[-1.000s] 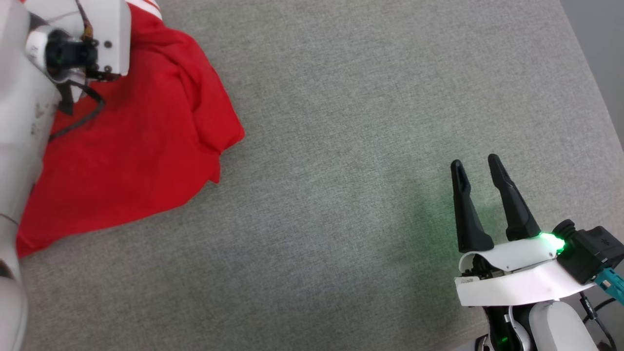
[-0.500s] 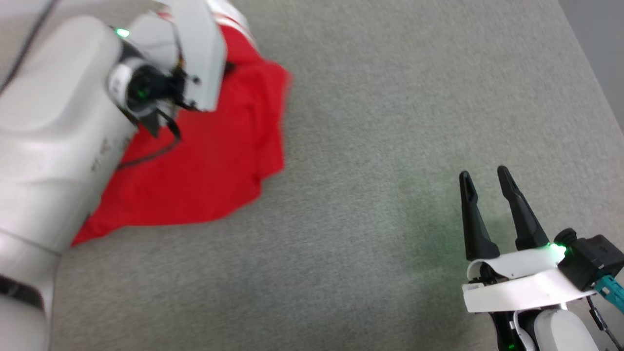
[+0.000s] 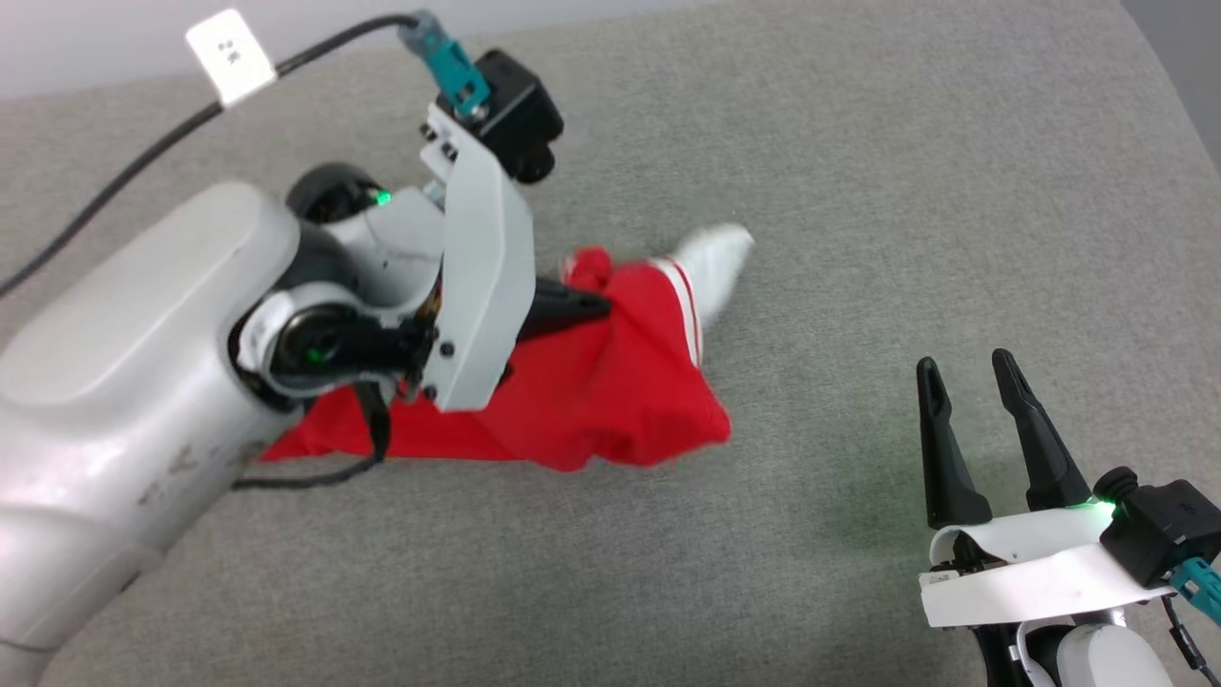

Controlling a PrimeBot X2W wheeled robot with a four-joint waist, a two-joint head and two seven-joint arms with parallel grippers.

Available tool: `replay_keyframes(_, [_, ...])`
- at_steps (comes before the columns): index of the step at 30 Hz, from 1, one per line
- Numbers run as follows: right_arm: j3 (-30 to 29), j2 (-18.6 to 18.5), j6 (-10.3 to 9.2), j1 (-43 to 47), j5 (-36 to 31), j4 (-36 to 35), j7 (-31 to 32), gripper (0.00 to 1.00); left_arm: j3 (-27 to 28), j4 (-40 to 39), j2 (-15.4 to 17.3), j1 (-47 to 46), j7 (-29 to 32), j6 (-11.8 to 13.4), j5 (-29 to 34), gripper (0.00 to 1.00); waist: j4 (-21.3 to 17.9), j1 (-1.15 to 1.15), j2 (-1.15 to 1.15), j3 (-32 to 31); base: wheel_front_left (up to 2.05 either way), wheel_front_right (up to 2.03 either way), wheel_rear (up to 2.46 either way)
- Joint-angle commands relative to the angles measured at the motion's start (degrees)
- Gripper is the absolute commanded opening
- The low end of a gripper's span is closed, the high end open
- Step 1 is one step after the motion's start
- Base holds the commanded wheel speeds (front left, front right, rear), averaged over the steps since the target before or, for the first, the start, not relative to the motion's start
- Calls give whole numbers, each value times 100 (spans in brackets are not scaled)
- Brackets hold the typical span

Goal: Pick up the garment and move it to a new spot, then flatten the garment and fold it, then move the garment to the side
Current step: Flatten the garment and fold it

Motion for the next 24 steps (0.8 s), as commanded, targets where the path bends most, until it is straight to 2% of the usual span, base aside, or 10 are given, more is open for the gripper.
replay_keyframes(1, [-11, 0, -6, 42, -31, -18, -4, 100, 65, -125, 27, 147, -70, -17, -103, 0, 45, 0, 0, -30, 0, 0, 0])
replay_keyframes(4, [11, 1, -6, 17, -34, -39, -4, 100, -24, -164, 152, 216, -250, 19, 233, 0, 15, 0, 0, 19, 0, 0, 0])
replay_keyframes(8, [50, 2, -6, -58, 27, -49, -4, 100, -129, 233, 117, 339, -534, 47, 568, 0, -65, 0, 0, 115, 0, 0, 0])
replay_keyframes(20, [10, 2, -6, -114, 47, -52, -4, 100, -658, 1268, -307, 550, -887, -8, 983, 0, -122, 0, 0, 265, 0, 0, 0])
replay_keyframes(21, [19, 2, -6, -122, 40, -45, -4, 100, -694, 1321, -338, 561, -932, -11, 1009, 4, -113, 0, 0, 257, 0, 0, 0])
replay_keyframes(23, [38, 1, -6, -136, 15, -30, -4, 100, -718, 1409, -382, 542, -1073, -14, 1032, 45, -98, 0, 0, 230, 0, 0, 0])
replay_keyframes(24, [44, 1, -6, -135, 0, -26, -4, 100, -725, 1422, -394, 521, -1140, -14, 1008, 99, -89, 0, 0, 212, 0, 0, 0])
